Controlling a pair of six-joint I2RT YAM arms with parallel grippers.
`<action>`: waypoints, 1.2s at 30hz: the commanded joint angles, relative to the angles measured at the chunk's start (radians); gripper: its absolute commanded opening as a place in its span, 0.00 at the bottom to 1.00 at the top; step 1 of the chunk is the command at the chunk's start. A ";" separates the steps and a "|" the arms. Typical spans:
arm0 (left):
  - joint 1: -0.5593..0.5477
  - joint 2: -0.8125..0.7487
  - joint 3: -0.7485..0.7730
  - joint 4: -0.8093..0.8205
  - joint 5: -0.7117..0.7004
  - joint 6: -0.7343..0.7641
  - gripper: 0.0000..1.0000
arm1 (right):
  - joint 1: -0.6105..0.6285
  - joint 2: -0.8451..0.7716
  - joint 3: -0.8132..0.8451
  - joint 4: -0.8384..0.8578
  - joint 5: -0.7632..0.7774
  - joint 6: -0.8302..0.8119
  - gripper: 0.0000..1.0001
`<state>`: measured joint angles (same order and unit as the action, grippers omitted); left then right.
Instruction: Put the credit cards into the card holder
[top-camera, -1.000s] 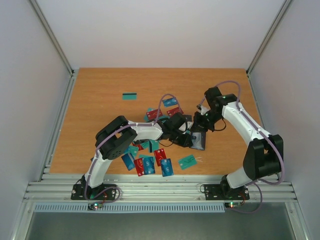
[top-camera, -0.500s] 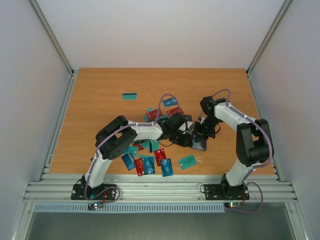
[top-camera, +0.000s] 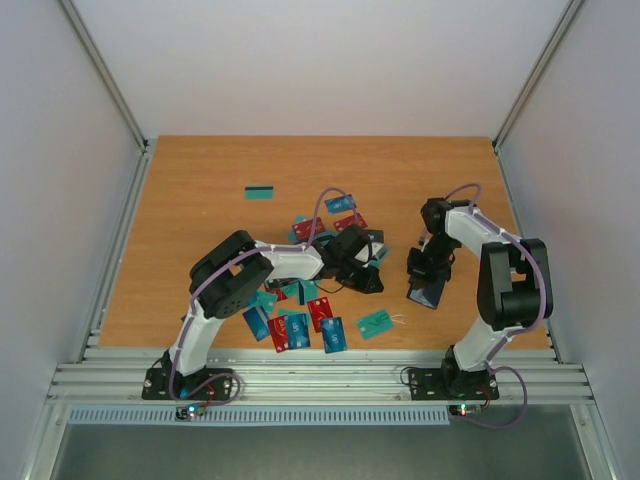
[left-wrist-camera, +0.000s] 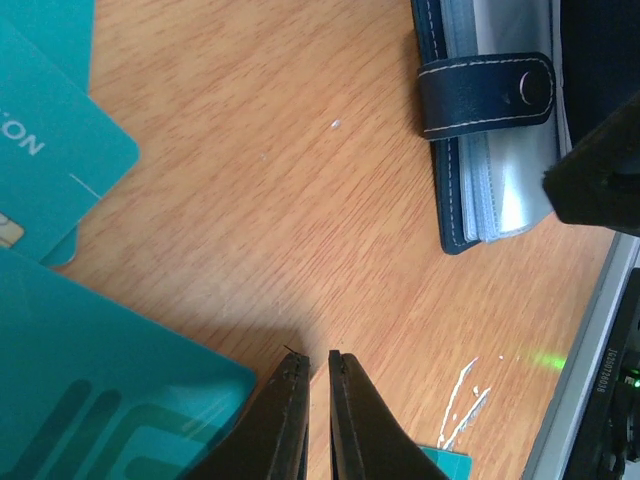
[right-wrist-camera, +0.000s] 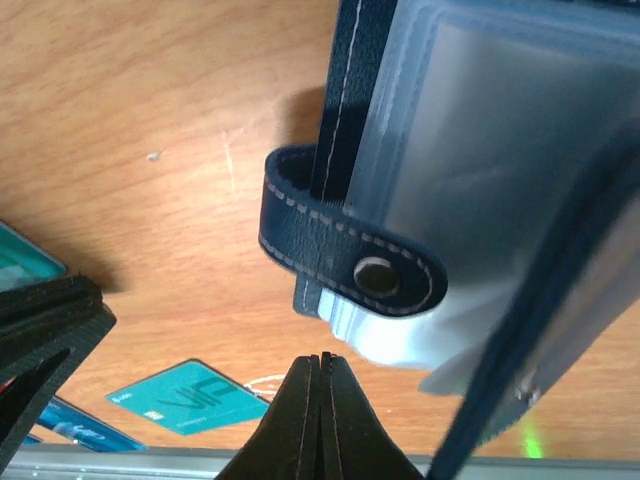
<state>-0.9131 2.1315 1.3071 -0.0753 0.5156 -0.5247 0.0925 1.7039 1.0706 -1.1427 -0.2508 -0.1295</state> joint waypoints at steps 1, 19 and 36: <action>0.006 -0.037 0.002 -0.058 -0.042 0.028 0.10 | 0.004 -0.090 0.015 -0.063 0.036 -0.018 0.01; 0.000 -0.074 0.047 -0.061 -0.082 0.049 0.23 | -0.066 -0.153 0.056 -0.175 0.210 0.021 0.09; -0.027 -0.070 0.070 -0.044 -0.089 0.072 0.38 | -0.058 -0.105 0.159 -0.219 0.227 -0.015 0.66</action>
<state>-0.9340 2.1059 1.3861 -0.1452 0.4385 -0.4664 0.0319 1.5265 1.2224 -1.3632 -0.0380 -0.1181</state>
